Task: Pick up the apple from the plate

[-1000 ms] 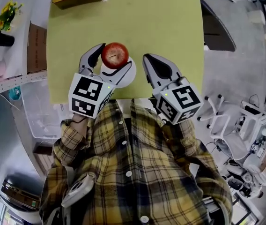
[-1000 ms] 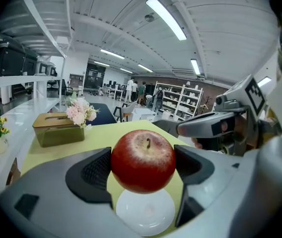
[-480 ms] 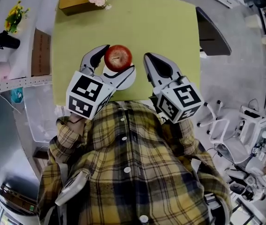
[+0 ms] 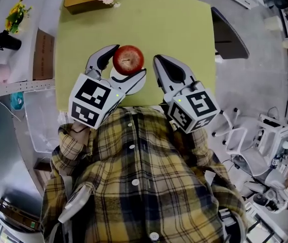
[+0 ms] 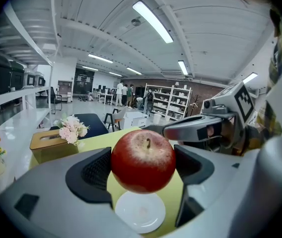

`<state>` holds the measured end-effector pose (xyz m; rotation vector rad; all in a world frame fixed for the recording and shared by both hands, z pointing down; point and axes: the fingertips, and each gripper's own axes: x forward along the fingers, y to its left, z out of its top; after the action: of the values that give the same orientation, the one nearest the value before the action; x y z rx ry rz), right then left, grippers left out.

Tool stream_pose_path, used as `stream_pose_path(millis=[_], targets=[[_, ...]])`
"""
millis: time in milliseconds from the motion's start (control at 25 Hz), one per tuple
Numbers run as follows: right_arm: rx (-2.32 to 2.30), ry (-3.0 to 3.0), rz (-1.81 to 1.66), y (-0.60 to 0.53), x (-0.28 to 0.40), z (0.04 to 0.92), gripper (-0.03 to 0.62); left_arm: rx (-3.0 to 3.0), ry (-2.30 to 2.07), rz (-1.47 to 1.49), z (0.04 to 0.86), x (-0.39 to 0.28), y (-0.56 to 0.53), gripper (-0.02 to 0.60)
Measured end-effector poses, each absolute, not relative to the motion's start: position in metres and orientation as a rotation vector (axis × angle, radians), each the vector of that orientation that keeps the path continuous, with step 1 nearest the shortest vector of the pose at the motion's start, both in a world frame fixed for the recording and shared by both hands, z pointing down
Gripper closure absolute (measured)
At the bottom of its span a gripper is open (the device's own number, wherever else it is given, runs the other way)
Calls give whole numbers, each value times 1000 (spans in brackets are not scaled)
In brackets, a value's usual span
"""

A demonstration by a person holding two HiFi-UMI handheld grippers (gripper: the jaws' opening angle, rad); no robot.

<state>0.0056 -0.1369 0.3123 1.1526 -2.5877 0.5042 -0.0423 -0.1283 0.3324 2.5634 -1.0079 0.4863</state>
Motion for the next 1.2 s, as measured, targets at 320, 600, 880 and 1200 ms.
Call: stream_pose_path(millis=[320, 600, 880, 1200], targets=[[1144, -2584, 483, -136, 9, 309, 597, 2565, -1006, 477, 329, -40, -127, 195], [1113, -2590, 475, -132, 6, 310, 597, 2615, -985, 545, 323, -45, -125, 195], [1091, -2595, 496, -133, -2, 315, 597, 2642, -960, 594, 318, -60, -131, 195], [1087, -2598, 498, -138, -3, 316, 597, 2629, -943, 595, 324, -61, -133, 195]])
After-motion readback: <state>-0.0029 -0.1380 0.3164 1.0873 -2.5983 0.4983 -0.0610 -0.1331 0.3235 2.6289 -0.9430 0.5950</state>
